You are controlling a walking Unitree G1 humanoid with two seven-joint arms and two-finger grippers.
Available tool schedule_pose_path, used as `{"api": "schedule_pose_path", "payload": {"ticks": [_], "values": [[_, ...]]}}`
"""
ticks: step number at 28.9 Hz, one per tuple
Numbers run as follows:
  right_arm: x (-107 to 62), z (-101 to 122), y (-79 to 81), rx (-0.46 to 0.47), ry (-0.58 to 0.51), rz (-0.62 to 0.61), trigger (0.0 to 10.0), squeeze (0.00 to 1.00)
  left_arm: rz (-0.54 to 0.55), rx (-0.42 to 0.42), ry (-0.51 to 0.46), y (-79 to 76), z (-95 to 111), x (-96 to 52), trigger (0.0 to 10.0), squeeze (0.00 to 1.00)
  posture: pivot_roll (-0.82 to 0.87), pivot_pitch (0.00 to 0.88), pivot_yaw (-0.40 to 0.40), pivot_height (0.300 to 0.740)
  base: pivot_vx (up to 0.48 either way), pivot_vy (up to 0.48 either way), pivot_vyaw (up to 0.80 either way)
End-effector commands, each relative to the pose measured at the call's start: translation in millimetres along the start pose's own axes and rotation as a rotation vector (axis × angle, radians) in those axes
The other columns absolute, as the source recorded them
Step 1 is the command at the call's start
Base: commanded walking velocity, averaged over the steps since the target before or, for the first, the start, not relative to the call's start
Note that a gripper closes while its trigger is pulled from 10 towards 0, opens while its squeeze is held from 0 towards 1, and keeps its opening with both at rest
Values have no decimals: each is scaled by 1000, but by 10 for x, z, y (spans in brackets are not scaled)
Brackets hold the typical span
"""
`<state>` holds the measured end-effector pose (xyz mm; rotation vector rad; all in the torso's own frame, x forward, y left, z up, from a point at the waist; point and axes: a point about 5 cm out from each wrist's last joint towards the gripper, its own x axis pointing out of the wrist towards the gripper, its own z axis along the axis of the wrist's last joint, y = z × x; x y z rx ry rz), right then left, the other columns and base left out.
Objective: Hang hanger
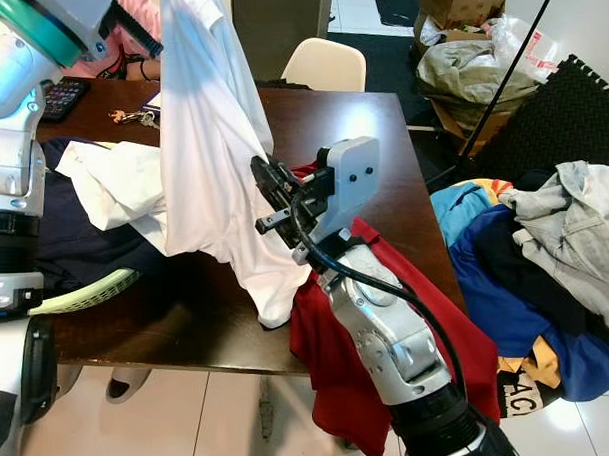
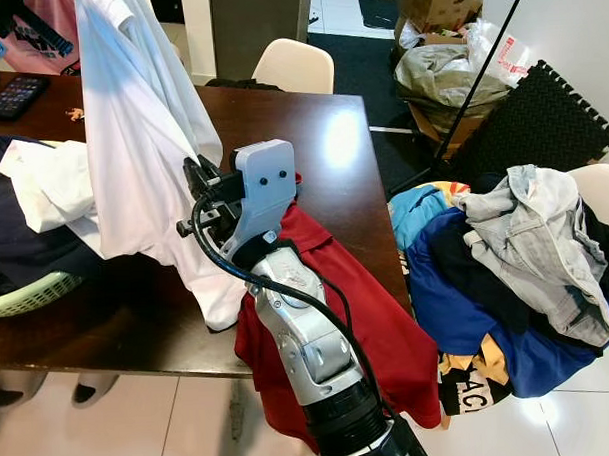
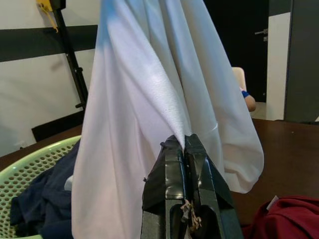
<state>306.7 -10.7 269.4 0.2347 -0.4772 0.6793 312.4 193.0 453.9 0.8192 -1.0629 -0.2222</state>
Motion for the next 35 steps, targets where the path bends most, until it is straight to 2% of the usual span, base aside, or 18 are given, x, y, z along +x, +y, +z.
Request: {"api": "schedule_pose_path", "payload": {"ticks": [1, 3, 9, 17, 21, 22, 24, 25, 27, 29, 34, 35], "values": [[-29, 7, 4, 14, -1, 14, 0, 0, 29, 21, -2, 73, 20, -35, 10000, 0, 61, 150, 9, 740, 0, 0, 0], [-49, -49, 85, 15, 22, 58, 0, 0, 34, 18, 0, 75, 16, -45, 10000, 0, 61, 150, 9, 740, 0, 0, 0], [-79, -126, 175, 29, 47, 88, 0, 0, 39, 17, -12, 79, 40, -25, 10000, 0, 64, 145, 6, 740, 0, 0, 0], [-92, -160, 169, 33, 64, 82, 0, 0, 46, 18, -21, 85, 60, -20, 10000, 0, 63, 141, 7, 740, 0, 0, 0], [-102, -169, 92, 9, 70, 54, 0, 0, 52, 21, -14, 90, 50, -32, 10000, 0, 69, 143, 8, 740, 0, 0, 0], [-103, -154, 30, 0, 64, 23, 0, 0, 53, 24, -12, 89, 47, -37, 10000, 0, 67, 145, 9, 740, 0, 0, 0], [-103, -154, 30, 0, 64, 23, 0, 0, 53, 24, -12, 89, 47, -37, 10000, 0, 67, 145, 9, 740, 0, 0, 0], [-71, -54, -106, -6, 22, -41, 0, 0, 44, 28, 4, 62, 16, -61, 10000, 0, 66, 146, 11, 740, 0, 0, 0], [-71, -54, -106, -6, 22, -41, 0, 0, 44, 28, 4, 62, 16, -61, 10000, 0, 66, 146, 11, 740, 0, 0, 0], [20, 264, -341, -26, -99, -139, 0, 0, -4, -27, 48, -112, -65, -137, 10000, 0, 67, 156, 15, 740, 0, 0, 0], [55, 441, -420, -39, -165, -166, 0, 0, -33, -92, 86, -226, -121, -202, 10000, 0, 65, 160, 16, 740, 0, 0, 0], [60, 511, -435, -50, -187, -166, 0, 0, -35, -164, 128, -275, -181, -268, 10000, 0, 60, 164, 18, 740, 0, 0, 0]]}}
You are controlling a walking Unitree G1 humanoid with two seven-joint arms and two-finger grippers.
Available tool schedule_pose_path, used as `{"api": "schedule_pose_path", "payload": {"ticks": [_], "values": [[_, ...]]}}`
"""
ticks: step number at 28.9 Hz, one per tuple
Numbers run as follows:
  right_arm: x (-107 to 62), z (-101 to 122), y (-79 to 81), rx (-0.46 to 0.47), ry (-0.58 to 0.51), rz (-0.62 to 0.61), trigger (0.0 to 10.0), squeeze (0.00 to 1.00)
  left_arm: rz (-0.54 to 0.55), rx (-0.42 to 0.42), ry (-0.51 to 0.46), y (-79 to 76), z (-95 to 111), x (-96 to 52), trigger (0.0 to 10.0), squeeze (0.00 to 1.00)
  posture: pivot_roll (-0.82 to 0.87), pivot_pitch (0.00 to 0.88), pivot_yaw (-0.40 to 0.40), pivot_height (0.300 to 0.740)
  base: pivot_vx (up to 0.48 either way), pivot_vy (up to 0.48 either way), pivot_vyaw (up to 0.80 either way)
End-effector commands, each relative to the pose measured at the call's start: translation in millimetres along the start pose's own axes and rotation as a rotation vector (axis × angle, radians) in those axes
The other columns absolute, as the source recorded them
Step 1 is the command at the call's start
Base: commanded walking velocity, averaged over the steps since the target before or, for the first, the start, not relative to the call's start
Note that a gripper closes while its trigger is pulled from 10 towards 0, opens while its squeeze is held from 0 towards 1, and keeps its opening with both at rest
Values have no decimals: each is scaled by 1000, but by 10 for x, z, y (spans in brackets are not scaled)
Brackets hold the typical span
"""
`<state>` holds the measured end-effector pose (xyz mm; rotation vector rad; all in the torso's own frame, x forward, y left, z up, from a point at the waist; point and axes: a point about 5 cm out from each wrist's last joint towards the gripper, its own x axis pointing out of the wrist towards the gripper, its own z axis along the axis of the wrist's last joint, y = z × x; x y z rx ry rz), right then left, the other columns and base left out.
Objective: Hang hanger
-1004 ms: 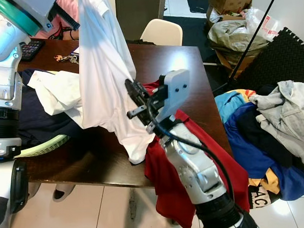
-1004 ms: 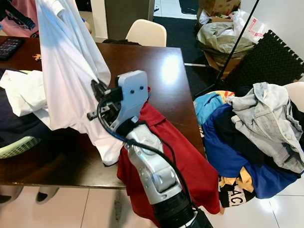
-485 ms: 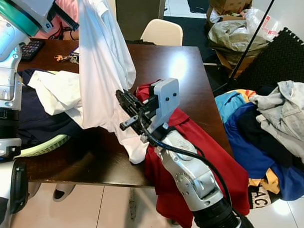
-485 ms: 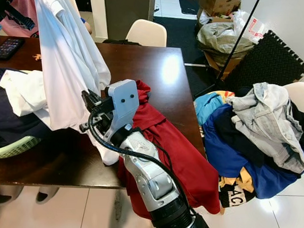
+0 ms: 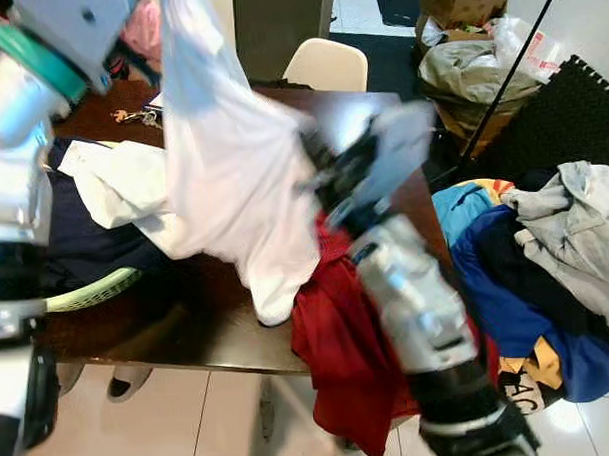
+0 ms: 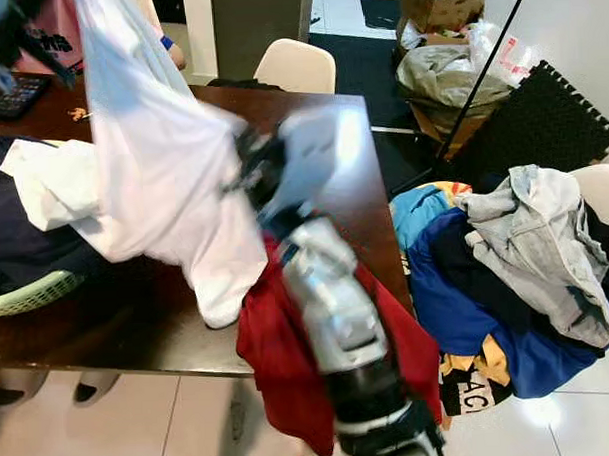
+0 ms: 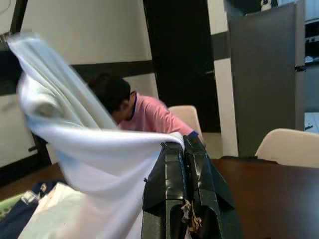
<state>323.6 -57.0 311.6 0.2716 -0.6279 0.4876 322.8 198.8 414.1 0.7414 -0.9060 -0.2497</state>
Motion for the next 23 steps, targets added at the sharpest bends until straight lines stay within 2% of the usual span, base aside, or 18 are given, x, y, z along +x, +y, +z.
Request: {"api": "schedule_pose_path", "payload": {"ticks": [1, 3, 4, 5, 6, 7, 11, 12, 13, 14, 15, 16, 17, 18, 19, 20, 23], "values": [[-5, 39, -2, 11, -21, -4, 0, 0, -6, -53, -4, -21, 22, -17, 10000, 0, 60, 164, 18, 740, 0, 0, 0], [1, 114, -17, -4, -42, 6, 0, 0, 31, -183, 84, -76, -139, -132, 10000, 0, 55, 173, 14, 740, 0, 0, 0], [1, 114, -17, -4, -42, 6, 0, 0, 31, -183, 84, -76, -139, -132, 10000, 0, 55, 173, 14, 740, 0, 0, 0], [-11, 115, -13, -8, -40, 13, 0, 0, 58, -214, 119, -91, -211, -182, 10000, 271, 55, 173, 14, 740, 0, 0, 0], [-11, 115, -13, -8, -40, 13, 0, 0, 58, -214, 119, -91, -211, -182, 10000, 271, 55, 173, 14, 740, 0, 0, 0], [-36, 93, -2, -14, -28, 24, 0, 0, 100, -257, 151, -97, -292, -234, 10000, 1000, 53, 176, 12, 740, 0, 0, 0], [-53, 75, 4, -16, -19, 30, 0, 0, 130, -278, 174, -106, -344, -275, 10000, 1000, 50, 178, 11, 740, 0, 0, 0], [-69, 63, 10, -25, -10, 37, 0, 0, 115, -357, 209, -176, -392, -332, 10000, 1000, 45, 181, 10, 740, 0, 0, 0], [-69, 63, 10, -25, -10, 37, 0, 0, 115, -357, 209, -176, -392, -332, 10000, 1000, 45, 181, 10, 740, 0, 0, 0], [-79, 64, 9, -37, -8, 41, 0, 0, 61, -462, 211, -266, -376, -391, 10000, 0, 39, 184, 12, 740, 0, 0, 0], [-79, 64, 9, -37, -8, 41, 0, 0, 61, -462, 211, -266, -376, -391, 10000, 0, 39, 184, 12, 740, 0, 0, 0], [-79, 79, -2, -59, -13, 45, 0, 0, -21, -568, 203, -362, -312, -468, 10000, 0, 41, 187, 11, 740, 0, 0, 0], [-79, 79, -2, -59, -13, 45, 0, 0, -21, -568, 203, -362, -312, -468, 10000, 0, 41, 187, 11, 740, 0, 0, 0], [-75, 99, -20, -86, -22, 46, 0, 0, -127, -653, 162, -452, -193, -552, 10000, 0, 43, 189, 9, 740, 0, 0, 0], [-75, 99, -20, -86, -22, 46, 0, 0, -127, -653, 162, -452, -193, -552, 10000, 0, 43, 189, 9, 740, 0, 0, 0], [-26, 179, -73, -119, -58, 38, 0, 0, -334, -802, 71, -589, 98, -745, 10000, 0, 49, 191, 2, 740, 0, 0, 0], [-4, 211, -90, -124, -71, 34, 0, 0, -391, -833, 49, -628, 180, -798, 10000, 0, 50, 191, 2, 740, 0, 0, 0]]}}
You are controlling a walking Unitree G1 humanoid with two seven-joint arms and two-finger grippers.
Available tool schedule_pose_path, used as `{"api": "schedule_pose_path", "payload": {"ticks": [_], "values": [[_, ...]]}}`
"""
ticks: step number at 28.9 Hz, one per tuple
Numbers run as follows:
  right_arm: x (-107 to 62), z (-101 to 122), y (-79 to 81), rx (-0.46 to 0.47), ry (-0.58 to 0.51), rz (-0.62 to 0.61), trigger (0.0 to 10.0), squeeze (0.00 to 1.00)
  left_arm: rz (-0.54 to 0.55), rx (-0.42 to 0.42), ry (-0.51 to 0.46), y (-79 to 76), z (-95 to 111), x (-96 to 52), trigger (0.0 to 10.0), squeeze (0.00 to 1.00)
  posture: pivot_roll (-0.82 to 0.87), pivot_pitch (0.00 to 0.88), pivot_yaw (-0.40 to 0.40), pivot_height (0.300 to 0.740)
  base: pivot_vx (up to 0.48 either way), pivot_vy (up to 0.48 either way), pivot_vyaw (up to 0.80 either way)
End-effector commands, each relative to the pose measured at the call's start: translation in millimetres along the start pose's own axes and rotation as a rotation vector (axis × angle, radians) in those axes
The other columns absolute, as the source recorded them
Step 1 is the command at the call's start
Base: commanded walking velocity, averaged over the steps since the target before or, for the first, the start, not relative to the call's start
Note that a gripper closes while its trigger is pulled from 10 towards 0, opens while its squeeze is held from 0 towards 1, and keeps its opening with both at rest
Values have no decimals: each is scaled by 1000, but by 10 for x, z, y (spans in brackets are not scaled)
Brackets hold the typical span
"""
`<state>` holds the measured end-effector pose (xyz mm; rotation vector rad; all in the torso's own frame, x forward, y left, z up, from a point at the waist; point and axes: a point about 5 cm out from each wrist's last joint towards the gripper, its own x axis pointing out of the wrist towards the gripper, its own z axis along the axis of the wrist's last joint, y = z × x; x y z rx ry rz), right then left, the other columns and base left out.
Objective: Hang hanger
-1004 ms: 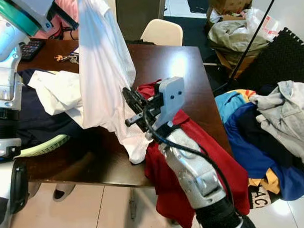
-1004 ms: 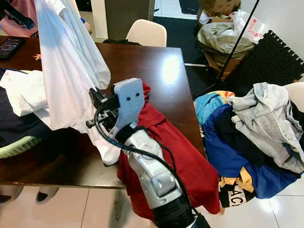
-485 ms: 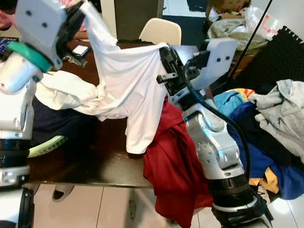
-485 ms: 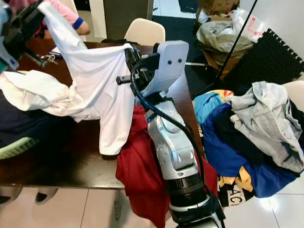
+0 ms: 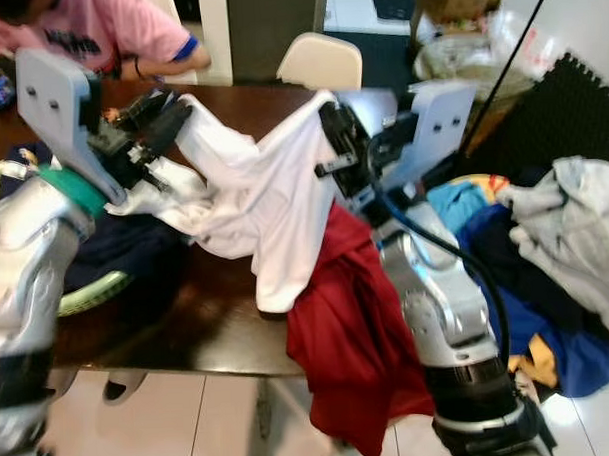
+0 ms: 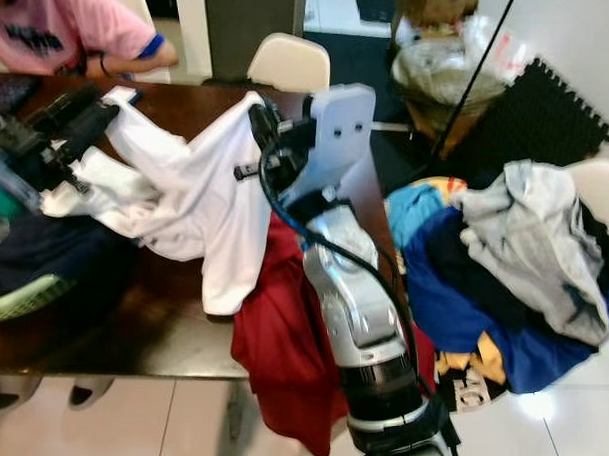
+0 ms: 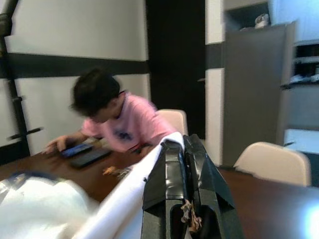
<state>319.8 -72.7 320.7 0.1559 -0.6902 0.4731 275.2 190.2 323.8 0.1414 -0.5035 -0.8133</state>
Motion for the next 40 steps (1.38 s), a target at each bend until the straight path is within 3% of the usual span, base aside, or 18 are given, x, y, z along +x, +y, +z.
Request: {"api": "schedule_pose_path", "payload": {"ticks": [1, 5, 6, 10, 11, 13, 15, 16, 18, 20, 22, 26, 27, 29, 32, 36, 40], "values": [[74, 123, -12, -2, -65, -1, 0, 0, -113, -26, -4, -189, 68, -23, 10000, 0, 52, 190, -1, 740, 0, 0, 0], [124, 183, -25, 3, -91, -1, 0, 0, -135, -13, 34, -261, 24, -53, 10000, 0, 54, 188, -3, 740, 0, 0, 0], [179, 251, -36, 12, -120, 1, 0, 0, -137, 25, 82, -316, -51, -75, 10000, 0, 58, 186, -7, 740, 0, 0, 0], [250, 364, -53, 38, -168, 10, 0, 0, -91, 55, 100, -375, -117, -46, 10000, 0, 62, 180, -10, 740, 0, 0, 0], [261, 397, -62, 44, -181, 16, 0, 0, -26, 82, 96, -377, -130, 10, 10000, 0, 58, 177, -12, 740, 0, 0, 0], [261, 397, -62, 44, -181, 16, 0, 0, -26, 82, 96, -377, -130, 10, 10000, 0, 58, 177, -12, 740, 0, 0, 0], [260, 472, -80, 78, -204, 33, 0, 0, 165, 152, 95, -347, -248, 125, 10000, 0, 50, 180, -13, 740, 0, 0, 0], [260, 472, -80, 78, -204, 33, 0, 0, 165, 152, 95, -347, -248, 125, 10000, 0, 50, 180, -13, 740, 0, 0, 0], [244, 622, -154, 259, -261, 14, 0, 0, 344, 135, 126, -405, -399, 174, 10000, 0, 46, 178, -13, 740, 0, 0, 0], [244, 622, -154, 259, -261, 14, 0, 0, 344, 135, 126, -405, -399, 174, 10000, 0, 46, 178, -13, 740, 0, 0, 0], [245, 691, -234, 374, -301, -25, 0, 0, 335, 141, 146, -479, -453, 180, 10000, 0, 46, 174, -13, 740, 0, 0, 0], [243, 717, -258, 405, -317, -31, 0, 0, 361, 137, 144, -477, -473, 176, 10000, 0, 43, 170, -12, 740, 0, 0, 0], [239, 729, -270, 394, -315, -13, 0, 0, 414, 126, 125, -405, -442, 164, 10000, 0, 42, 168, -14, 740, 0, 0, 0], [239, 729, -270, 394, -315, -13, 0, 0, 414, 126, 125, -405, -442, 164, 10000, 0, 42, 168, -14, 740, 0, 0, 0], [190, 737, -240, 348, -296, 85, 0, 0, 436, 154, 86, -193, -283, 108, 10000, 0, 50, 157, -16, 740, 0, 0, 0], [181, 769, -224, 350, -302, 121, 0, 0, 444, 186, 81, -126, -244, 86, 10000, 0, 43, 146, -15, 740, 0, 0, 0], [193, 902, -239, 435, -360, 158, 0, 0, 499, 227, 77, -74, -243, 112, 10000, 0, 44, 137, -20, 740, 0, 0, 0]]}}
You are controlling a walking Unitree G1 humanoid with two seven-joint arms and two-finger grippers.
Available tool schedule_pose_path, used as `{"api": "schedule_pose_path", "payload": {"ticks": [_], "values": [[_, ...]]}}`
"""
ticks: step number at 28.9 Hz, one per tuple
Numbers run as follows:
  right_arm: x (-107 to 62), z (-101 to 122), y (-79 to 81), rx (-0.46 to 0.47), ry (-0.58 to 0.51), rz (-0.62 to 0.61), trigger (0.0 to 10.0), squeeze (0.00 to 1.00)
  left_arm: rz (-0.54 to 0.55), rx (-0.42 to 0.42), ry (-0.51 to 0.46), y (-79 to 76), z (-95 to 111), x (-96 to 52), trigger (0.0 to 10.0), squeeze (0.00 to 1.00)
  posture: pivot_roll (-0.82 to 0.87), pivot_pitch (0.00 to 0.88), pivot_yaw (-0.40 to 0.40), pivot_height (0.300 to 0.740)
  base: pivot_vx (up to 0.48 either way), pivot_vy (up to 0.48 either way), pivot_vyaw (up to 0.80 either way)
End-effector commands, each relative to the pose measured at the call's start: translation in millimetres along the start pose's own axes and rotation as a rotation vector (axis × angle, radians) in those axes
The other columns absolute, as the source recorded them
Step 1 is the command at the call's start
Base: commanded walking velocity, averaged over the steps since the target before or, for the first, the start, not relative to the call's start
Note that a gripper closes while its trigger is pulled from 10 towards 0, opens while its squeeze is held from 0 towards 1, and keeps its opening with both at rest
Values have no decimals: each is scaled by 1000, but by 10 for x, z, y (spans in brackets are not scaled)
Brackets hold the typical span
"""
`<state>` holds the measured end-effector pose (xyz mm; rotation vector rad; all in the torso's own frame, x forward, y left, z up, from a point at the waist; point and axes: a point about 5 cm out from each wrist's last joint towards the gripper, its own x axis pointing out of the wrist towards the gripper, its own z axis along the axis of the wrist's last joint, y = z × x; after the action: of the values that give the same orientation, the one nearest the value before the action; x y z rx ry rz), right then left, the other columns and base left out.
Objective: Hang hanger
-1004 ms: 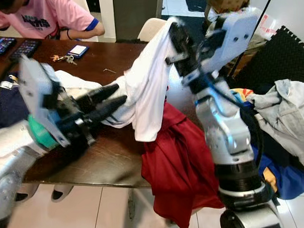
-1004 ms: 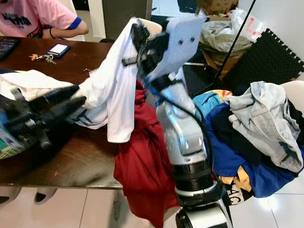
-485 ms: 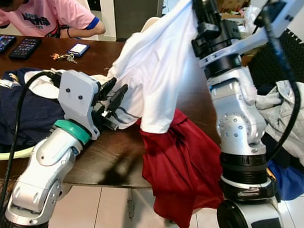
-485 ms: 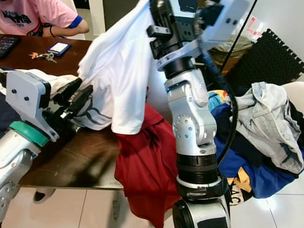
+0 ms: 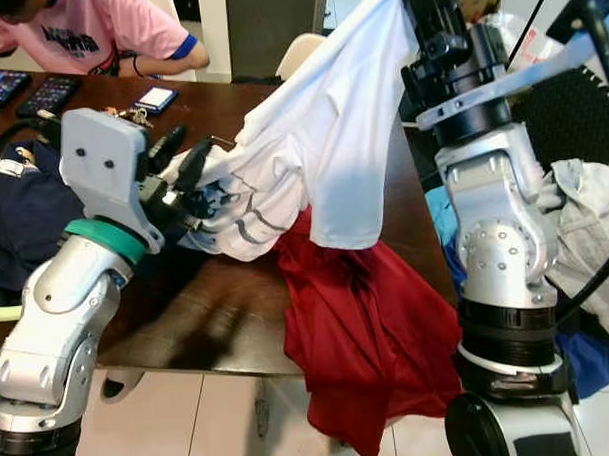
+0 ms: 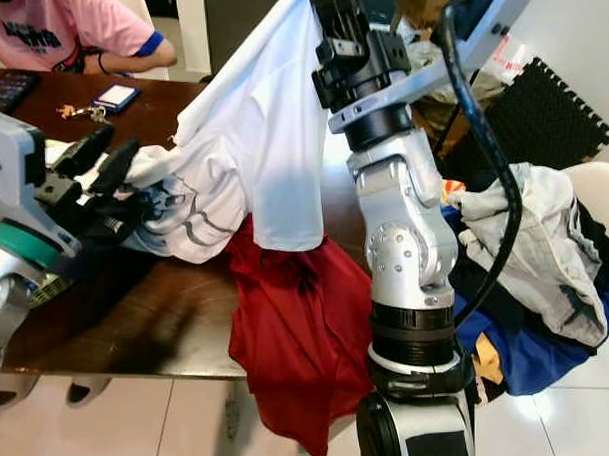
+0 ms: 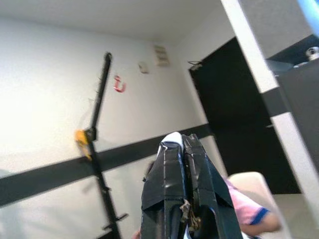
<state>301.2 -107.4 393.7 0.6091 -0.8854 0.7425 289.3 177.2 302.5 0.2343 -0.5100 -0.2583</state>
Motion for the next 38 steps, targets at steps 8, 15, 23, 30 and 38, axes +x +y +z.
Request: {"api": "schedule_pose_path", "payload": {"ticks": [8, 15, 23, 30, 38], "values": [[-353, -337, -61, -136, 199, -30, 10000, 0, -36, 8, 14, -217, -72, -50, 10000, 0, 42, 141, -20, 740, 0, 0, 0], [-713, -536, -197, -257, 296, -195, 10000, 0, -57, 20, 3, -245, -50, -85, 10000, 0, 36, 139, -12, 740, 0, 0, 0], [-854, -319, -428, -424, 251, -317, 10000, 0, -45, 43, -39, -203, 5, -10, 10000, 0, 37, 84, 25, 740, 0, 0, 0], [-773, -332, -452, -434, 179, -360, 10000, 0, -5, 35, -64, -184, 24, 56, 10000, 0, 62, 29, 33, 740, 0, 0, 0], [-594, -138, -315, -438, 55, -313, 10000, 0, -21, 27, -56, -247, -30, 64, 10000, 0, 50, 0, 50, 740, 0, 0, 0]]}}
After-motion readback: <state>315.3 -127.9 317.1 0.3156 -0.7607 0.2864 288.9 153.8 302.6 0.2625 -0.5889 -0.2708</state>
